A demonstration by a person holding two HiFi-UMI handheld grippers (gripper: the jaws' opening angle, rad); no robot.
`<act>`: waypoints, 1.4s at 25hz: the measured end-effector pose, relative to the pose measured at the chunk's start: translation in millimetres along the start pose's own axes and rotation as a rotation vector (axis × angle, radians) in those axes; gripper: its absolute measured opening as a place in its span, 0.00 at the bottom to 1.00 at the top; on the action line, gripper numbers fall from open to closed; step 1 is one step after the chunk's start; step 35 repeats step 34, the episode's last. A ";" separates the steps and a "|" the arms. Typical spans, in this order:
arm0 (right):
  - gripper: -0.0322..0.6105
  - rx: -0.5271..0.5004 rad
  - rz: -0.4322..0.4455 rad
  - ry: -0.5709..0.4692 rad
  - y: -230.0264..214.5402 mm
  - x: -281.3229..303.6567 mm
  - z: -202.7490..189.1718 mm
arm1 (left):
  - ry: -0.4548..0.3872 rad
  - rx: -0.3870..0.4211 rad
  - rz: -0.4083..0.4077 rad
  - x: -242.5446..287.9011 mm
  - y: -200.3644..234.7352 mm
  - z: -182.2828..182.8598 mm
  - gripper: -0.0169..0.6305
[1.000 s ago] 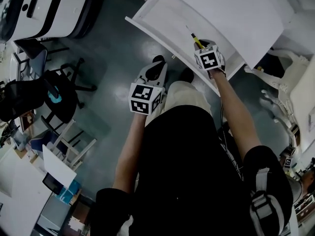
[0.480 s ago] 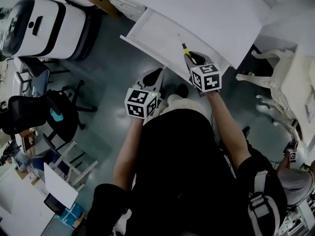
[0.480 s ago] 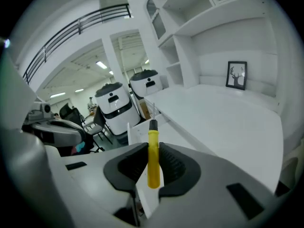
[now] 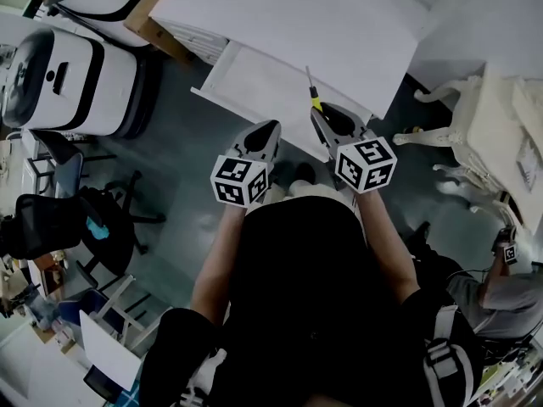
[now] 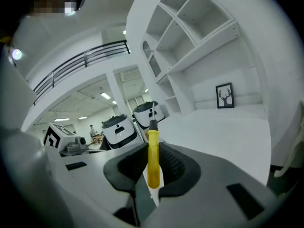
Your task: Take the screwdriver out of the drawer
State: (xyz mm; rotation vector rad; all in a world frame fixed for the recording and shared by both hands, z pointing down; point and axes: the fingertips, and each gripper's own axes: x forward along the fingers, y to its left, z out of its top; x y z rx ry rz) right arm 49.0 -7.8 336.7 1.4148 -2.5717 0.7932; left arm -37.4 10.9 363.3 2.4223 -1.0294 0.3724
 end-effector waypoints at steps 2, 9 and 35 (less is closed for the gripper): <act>0.19 0.021 0.012 -0.049 0.3 -14.8 5.9 | -0.012 0.002 -0.019 3.8 -9.9 5.1 0.07; 0.18 0.004 -0.036 -0.084 -6.8 -47.6 9.5 | -0.045 0.001 -0.069 11.8 -34.6 17.1 0.07; 0.18 -0.011 -0.026 -0.063 -5.1 -51.8 1.6 | -0.045 -0.013 -0.070 12.5 -38.1 13.5 0.07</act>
